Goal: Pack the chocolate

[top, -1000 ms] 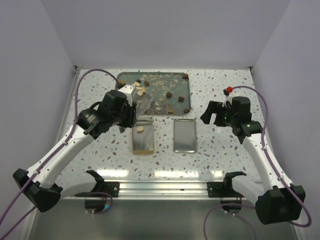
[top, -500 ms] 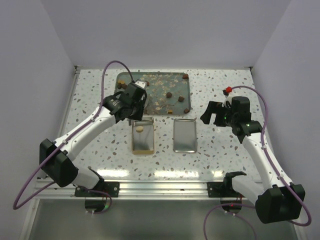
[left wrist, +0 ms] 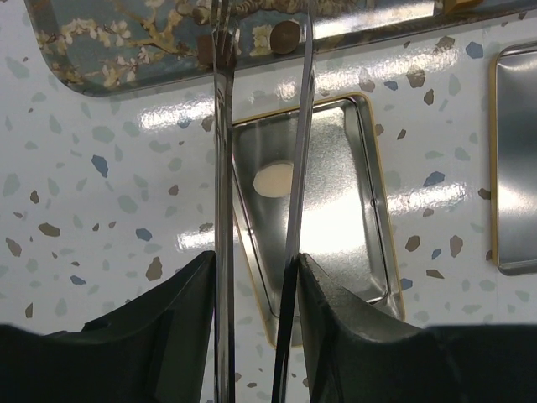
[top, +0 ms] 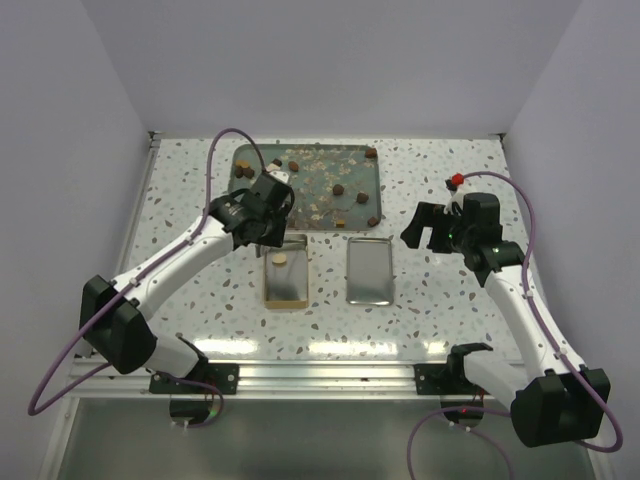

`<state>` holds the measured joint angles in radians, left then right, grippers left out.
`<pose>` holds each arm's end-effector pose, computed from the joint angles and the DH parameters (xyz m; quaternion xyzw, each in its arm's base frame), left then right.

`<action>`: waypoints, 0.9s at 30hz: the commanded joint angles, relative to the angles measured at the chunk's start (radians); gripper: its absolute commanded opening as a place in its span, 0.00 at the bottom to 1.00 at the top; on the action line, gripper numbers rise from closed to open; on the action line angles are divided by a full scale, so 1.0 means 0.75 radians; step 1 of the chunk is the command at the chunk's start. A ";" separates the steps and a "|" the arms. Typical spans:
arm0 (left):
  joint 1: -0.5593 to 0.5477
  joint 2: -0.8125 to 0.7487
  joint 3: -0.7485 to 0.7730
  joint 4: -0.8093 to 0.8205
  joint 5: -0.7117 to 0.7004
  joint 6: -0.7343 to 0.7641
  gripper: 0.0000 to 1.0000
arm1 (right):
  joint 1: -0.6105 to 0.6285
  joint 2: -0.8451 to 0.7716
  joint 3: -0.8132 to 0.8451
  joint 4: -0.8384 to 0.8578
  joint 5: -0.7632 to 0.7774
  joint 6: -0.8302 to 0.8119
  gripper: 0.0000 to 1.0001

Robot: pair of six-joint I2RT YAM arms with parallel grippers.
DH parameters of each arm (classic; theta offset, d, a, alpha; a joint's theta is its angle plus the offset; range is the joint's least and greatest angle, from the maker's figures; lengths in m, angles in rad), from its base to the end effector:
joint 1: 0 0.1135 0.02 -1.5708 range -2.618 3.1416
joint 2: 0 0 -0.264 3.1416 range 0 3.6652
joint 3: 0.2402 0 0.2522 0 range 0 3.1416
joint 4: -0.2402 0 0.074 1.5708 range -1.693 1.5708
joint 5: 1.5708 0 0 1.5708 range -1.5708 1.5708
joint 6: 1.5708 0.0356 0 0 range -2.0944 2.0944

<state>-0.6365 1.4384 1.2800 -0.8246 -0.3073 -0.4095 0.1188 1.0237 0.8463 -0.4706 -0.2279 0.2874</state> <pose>0.2447 -0.1675 0.3060 0.0631 0.9448 -0.0161 0.3212 0.2185 0.0342 0.2892 0.0245 0.8907 0.1889 0.4127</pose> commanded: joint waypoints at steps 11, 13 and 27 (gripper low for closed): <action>-0.004 0.048 -0.040 0.107 0.040 0.028 0.47 | 0.005 -0.013 0.005 0.028 -0.023 -0.007 0.98; -0.002 0.062 -0.034 0.101 0.035 0.039 0.47 | 0.005 -0.015 0.009 0.024 -0.023 -0.005 0.98; -0.004 0.095 -0.025 0.046 0.009 0.100 0.38 | 0.005 -0.019 0.005 0.016 -0.015 -0.007 0.98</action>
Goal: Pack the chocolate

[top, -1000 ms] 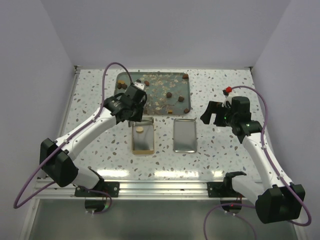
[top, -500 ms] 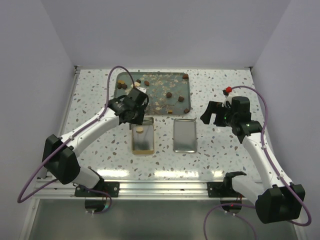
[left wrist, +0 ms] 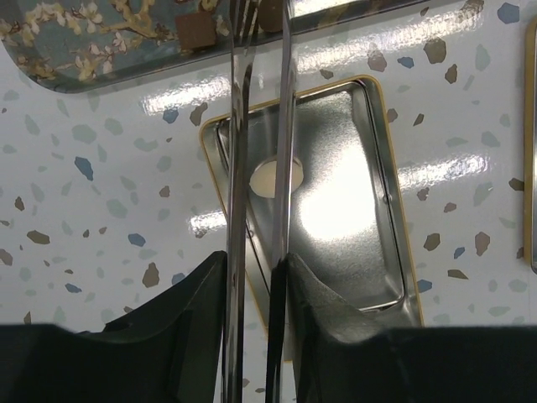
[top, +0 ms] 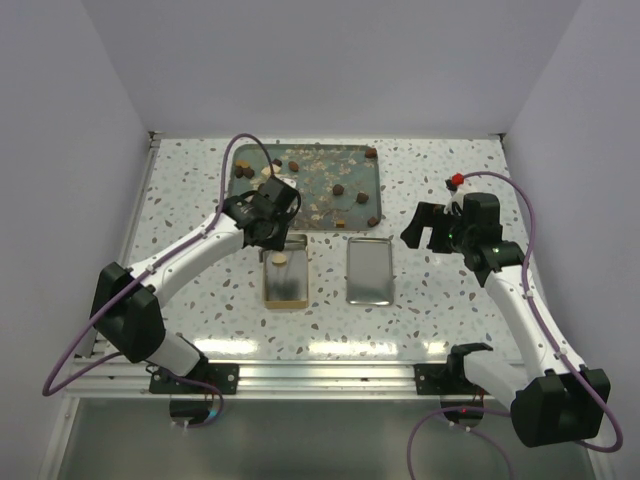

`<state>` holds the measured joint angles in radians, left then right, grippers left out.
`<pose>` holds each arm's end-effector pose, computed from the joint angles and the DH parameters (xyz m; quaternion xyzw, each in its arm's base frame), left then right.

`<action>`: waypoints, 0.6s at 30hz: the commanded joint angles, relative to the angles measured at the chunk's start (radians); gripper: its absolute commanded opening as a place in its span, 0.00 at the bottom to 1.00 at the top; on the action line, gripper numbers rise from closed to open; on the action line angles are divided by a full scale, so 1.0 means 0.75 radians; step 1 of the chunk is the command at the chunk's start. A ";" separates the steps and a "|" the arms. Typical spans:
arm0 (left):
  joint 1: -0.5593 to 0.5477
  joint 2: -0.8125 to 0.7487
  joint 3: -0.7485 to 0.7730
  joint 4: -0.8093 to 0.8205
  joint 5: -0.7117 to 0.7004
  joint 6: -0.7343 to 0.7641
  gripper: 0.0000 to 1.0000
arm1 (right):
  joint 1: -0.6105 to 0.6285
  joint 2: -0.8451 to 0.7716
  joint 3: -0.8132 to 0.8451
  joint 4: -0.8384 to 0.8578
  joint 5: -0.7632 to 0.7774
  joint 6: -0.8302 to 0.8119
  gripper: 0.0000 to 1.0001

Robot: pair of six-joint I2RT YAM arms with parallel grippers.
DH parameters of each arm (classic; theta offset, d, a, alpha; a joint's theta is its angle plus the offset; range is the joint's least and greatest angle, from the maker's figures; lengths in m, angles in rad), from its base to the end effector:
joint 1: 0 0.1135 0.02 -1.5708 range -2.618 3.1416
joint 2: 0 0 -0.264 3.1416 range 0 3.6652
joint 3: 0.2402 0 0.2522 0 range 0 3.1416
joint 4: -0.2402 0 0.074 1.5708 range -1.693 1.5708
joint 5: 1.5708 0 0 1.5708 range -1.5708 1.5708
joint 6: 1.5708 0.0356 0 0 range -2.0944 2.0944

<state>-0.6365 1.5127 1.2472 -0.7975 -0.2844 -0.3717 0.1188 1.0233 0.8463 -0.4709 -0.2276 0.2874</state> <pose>0.2547 -0.1759 0.2762 0.0912 0.9545 0.0000 0.2840 0.2184 0.0342 0.2892 0.0245 0.8907 0.1888 0.4128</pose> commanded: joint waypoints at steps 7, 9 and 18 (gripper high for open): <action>-0.002 -0.041 0.077 -0.017 -0.062 0.066 0.32 | 0.005 -0.025 0.007 0.014 -0.014 -0.007 0.98; -0.004 -0.060 0.108 -0.021 -0.091 0.072 0.31 | 0.005 -0.027 0.009 0.012 -0.014 -0.007 0.98; -0.004 -0.172 0.166 -0.041 -0.069 0.076 0.29 | 0.005 -0.015 0.023 0.018 -0.010 -0.011 0.98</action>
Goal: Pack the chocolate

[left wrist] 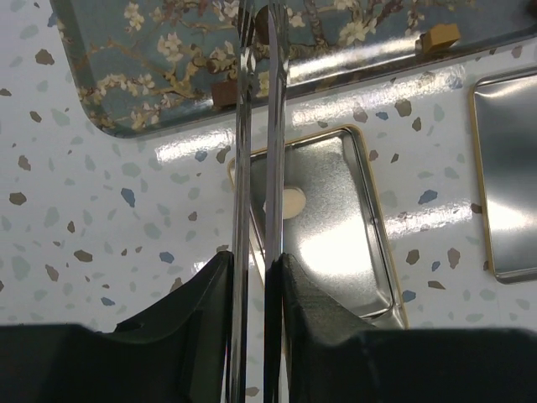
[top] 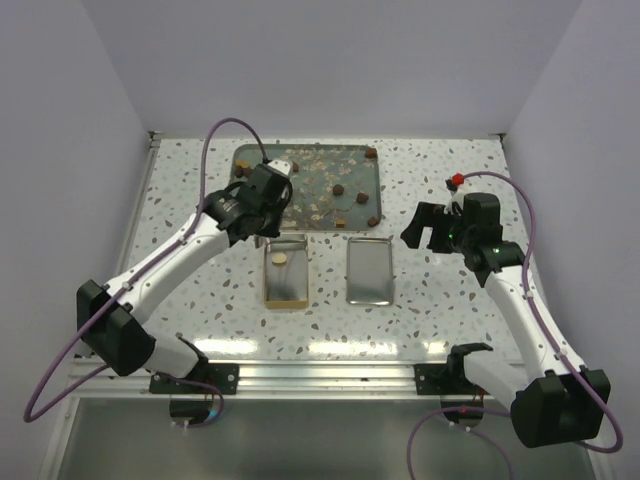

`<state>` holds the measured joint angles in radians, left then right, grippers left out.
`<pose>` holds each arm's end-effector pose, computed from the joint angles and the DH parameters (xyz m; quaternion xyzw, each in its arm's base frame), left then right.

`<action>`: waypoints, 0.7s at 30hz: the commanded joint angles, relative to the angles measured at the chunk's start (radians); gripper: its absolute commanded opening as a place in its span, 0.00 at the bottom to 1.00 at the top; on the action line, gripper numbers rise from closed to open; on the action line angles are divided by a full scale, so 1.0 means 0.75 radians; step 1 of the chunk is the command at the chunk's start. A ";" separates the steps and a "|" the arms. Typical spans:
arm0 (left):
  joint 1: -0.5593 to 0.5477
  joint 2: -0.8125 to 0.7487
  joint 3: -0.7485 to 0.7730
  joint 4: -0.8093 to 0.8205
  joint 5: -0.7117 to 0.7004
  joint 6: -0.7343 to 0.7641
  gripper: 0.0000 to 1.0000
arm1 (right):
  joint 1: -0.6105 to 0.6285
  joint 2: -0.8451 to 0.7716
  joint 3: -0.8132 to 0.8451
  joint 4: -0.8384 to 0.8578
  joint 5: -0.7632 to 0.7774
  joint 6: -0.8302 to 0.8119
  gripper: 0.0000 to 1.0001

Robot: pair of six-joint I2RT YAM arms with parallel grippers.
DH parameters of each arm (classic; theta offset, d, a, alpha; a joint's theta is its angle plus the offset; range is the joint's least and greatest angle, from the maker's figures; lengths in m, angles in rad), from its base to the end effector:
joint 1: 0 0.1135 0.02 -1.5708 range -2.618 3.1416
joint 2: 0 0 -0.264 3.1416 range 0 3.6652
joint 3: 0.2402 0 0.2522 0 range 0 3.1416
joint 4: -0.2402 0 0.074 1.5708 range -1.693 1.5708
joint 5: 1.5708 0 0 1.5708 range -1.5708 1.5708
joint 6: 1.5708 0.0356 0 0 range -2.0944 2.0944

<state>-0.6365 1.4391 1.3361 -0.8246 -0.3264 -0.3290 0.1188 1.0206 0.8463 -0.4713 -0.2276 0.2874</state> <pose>0.2479 -0.1690 0.3235 0.0926 0.9329 -0.0083 0.3478 0.2179 0.0341 0.2898 0.0244 0.8902 0.1890 0.4138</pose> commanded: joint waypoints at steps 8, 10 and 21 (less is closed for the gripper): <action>-0.006 -0.248 -0.078 0.013 0.083 0.026 0.29 | 0.005 0.034 0.058 0.035 -0.003 -0.013 0.98; -0.008 -0.287 -0.084 -0.009 0.106 0.019 0.29 | 0.005 0.044 0.076 0.035 0.001 -0.017 0.98; -0.025 -0.444 -0.102 -0.158 0.257 0.058 0.28 | 0.005 0.081 0.117 0.043 0.019 -0.027 0.98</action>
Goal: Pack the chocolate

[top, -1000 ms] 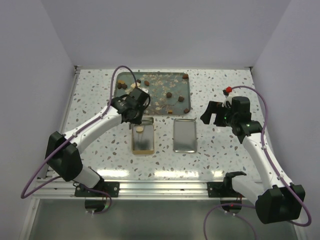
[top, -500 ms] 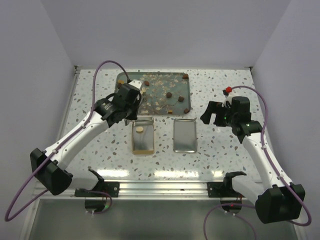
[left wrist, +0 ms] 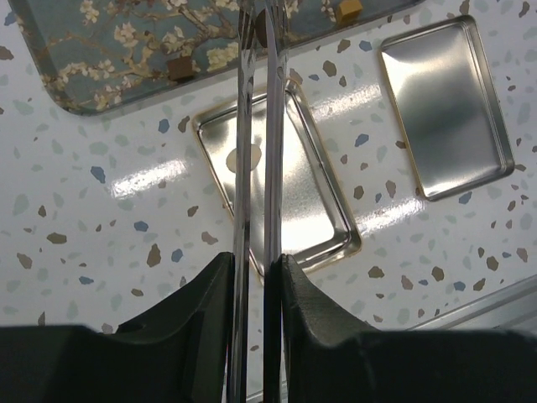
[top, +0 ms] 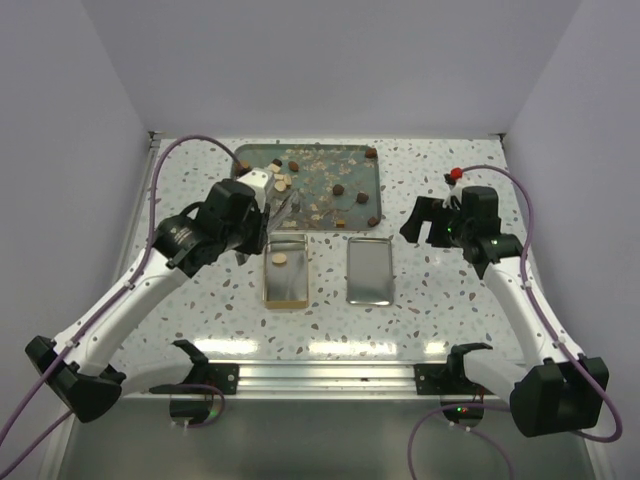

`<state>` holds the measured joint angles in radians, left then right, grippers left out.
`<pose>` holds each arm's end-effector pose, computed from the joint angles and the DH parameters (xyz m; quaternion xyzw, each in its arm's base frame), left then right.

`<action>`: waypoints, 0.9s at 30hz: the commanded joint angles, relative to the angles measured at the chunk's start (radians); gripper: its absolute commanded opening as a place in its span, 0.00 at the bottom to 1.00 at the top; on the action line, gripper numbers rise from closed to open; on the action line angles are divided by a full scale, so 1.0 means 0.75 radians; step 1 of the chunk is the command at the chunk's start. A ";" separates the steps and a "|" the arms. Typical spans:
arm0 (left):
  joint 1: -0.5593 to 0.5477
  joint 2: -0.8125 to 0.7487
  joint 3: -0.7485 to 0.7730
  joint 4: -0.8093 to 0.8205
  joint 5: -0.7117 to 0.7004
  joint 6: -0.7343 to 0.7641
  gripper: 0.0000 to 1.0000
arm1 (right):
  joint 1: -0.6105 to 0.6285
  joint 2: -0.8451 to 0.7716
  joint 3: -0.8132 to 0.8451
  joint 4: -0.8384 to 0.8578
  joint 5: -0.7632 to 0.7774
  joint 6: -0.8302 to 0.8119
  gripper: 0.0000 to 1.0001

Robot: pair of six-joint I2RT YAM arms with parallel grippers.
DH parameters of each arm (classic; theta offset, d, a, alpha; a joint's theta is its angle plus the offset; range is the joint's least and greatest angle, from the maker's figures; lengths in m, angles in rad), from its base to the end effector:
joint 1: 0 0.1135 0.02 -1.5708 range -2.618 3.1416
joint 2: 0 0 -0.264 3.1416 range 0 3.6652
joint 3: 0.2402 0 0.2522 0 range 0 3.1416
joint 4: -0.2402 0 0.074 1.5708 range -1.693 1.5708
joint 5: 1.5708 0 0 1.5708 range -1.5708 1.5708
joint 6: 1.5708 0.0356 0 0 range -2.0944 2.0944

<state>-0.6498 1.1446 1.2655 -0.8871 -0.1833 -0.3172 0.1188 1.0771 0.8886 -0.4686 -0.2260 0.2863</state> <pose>0.1833 -0.1312 0.3674 0.1163 0.9096 -0.1067 0.3843 0.2302 0.0355 0.2926 0.0250 0.8928 0.1873 0.4090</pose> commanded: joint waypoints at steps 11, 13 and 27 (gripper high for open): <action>-0.009 -0.174 -0.133 -0.159 0.179 0.047 0.28 | 0.003 0.030 0.087 0.032 0.019 -0.028 0.98; -0.009 -0.176 -0.139 -0.161 0.183 0.047 0.28 | 0.005 0.032 0.085 0.032 0.021 -0.030 0.98; -0.009 -0.154 -0.170 -0.196 0.150 0.067 0.40 | 0.005 0.036 0.071 0.026 0.017 -0.026 0.98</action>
<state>-0.6514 1.0325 1.1324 -1.0370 -0.0608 -0.2913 0.1188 1.1057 0.9108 -0.4667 -0.2218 0.2760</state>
